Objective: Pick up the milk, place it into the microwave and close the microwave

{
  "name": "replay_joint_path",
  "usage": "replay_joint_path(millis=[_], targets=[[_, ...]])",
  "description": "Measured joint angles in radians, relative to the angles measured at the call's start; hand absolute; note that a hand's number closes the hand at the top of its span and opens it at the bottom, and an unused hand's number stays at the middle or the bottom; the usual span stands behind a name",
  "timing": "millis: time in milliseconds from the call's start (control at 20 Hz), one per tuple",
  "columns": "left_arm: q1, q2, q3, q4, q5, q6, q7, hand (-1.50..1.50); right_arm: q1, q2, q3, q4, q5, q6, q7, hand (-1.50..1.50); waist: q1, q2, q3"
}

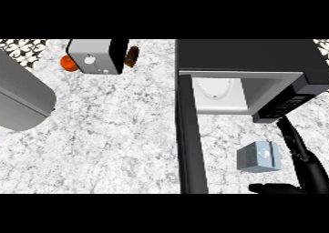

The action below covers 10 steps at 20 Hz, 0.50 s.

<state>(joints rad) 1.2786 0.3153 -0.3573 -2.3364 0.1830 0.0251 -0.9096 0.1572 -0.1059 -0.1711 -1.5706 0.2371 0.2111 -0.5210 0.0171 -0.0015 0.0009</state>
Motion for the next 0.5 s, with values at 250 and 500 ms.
replay_joint_path(millis=[250, 500], targets=[[-0.002, -0.003, -0.006, 0.020, -0.004, 0.000, -0.013, -1.50, -0.052, -0.016, 0.014, 0.149, 0.027, 0.011, -0.075, -1.50, -0.001, 0.001, 0.000], [0.008, 0.012, 0.016, 0.018, 0.022, -0.012, -0.019, -1.50, -0.079, -0.012, 0.021, 0.291, 0.070, -0.026, -0.154, -1.50, -0.002, 0.001, 0.000]])
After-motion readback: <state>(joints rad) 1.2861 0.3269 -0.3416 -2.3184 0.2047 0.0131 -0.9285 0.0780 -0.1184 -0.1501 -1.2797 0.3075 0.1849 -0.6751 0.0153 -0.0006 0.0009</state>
